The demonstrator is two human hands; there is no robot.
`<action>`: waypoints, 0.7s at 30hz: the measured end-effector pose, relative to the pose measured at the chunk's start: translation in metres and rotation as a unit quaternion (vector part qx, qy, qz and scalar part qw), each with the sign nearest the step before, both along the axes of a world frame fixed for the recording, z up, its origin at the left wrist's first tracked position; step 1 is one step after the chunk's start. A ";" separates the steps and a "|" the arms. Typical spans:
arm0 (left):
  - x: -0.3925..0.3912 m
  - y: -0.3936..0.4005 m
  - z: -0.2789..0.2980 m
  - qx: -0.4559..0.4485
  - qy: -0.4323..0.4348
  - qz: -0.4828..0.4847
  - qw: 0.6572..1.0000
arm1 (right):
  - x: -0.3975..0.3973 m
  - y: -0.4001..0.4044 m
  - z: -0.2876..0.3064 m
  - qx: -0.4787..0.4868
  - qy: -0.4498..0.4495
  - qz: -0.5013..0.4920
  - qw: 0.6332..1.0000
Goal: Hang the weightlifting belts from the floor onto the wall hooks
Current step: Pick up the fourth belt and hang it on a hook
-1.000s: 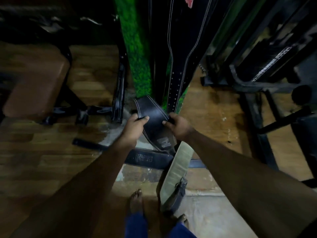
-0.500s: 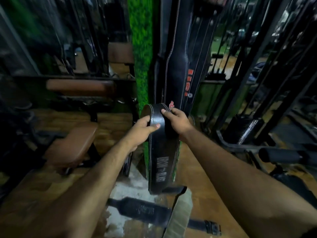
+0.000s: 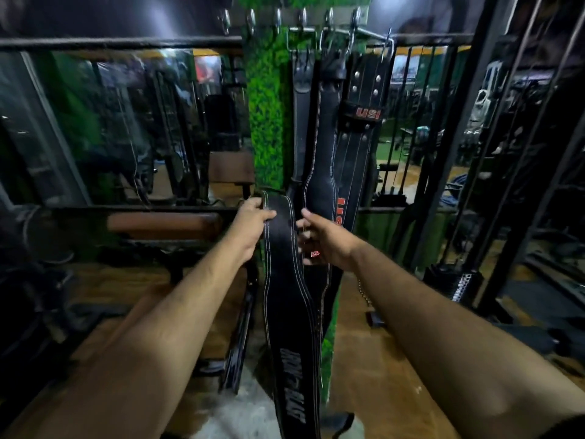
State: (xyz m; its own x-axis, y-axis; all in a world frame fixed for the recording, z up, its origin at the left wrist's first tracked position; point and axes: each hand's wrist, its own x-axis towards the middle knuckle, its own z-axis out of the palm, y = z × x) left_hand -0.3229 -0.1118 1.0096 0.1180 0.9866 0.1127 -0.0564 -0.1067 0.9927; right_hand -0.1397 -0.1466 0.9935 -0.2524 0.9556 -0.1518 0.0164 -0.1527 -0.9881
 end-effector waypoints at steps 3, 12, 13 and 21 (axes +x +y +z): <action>-0.008 -0.006 0.000 0.059 -0.011 -0.041 0.997 | -0.010 0.019 0.024 0.006 0.045 -0.065 0.997; -0.019 0.011 0.020 0.053 0.032 -0.090 0.994 | -0.051 0.046 0.086 0.221 0.058 -0.148 0.962; -0.017 0.012 0.027 0.061 0.018 -0.063 0.996 | -0.054 0.046 0.091 0.245 0.034 -0.145 0.958; 0.000 0.047 0.058 0.192 -0.028 0.037 0.980 | -0.055 0.058 0.137 0.295 -0.030 -0.126 0.947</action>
State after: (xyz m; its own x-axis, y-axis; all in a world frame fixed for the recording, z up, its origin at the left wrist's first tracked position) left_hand -0.3233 -0.0647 1.0680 0.0297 0.8760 0.4814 -0.0878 -0.4775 0.8742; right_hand -0.1950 -0.0881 1.1308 -0.0128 0.9074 0.4200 0.1116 0.4188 -0.9012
